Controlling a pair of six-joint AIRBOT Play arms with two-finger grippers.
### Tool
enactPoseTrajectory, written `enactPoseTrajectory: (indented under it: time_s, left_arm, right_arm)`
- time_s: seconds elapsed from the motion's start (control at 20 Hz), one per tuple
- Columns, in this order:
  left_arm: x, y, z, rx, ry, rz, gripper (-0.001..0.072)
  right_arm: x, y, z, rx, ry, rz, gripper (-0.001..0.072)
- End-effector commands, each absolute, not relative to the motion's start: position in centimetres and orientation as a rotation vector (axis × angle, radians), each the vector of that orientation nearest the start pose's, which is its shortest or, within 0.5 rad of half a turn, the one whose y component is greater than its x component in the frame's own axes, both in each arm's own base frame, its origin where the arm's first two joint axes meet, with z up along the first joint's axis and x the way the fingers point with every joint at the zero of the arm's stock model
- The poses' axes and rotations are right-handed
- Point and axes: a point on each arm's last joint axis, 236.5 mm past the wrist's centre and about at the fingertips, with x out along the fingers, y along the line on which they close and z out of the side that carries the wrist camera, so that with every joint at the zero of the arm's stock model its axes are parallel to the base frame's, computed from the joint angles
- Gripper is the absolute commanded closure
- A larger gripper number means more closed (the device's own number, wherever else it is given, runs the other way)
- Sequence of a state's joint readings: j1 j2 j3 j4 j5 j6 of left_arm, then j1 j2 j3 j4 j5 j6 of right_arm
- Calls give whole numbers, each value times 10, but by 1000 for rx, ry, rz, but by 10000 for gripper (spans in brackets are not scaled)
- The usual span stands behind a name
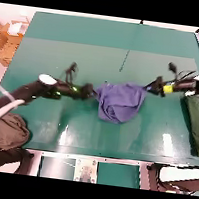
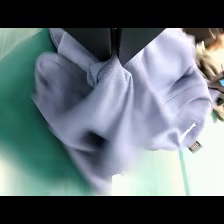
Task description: Fold the shirts.
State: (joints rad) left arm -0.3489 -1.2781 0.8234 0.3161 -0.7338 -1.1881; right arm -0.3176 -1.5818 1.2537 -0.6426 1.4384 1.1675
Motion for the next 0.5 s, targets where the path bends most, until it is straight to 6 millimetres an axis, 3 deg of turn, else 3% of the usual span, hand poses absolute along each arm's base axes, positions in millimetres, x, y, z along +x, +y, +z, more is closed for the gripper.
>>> enactPoseTrajectory:
  time_s: [0.0, 0.1, 0.25, 0.35, 0.45]
  left_arm:
    - [365, -214, 106, -687, 881, -573, 684]
    - [360, -181, 166, -577, 763, -542, 685]
    - [334, -155, 289, -397, 506, -541, 685]
    - [298, -154, 379, -332, 323, -597, 684]
    - [255, -155, 447, -260, 192, -651, 684]
  right_arm:
    - [429, 37, 109, 748, 1074, 603, 694]
    - [431, 27, 181, 682, 900, 610, 695]
    - [406, 35, 295, 528, 639, 647, 694]
    - [376, 46, 368, 378, 465, 635, 694]
    - [339, 63, 437, 232, 281, 616, 694]
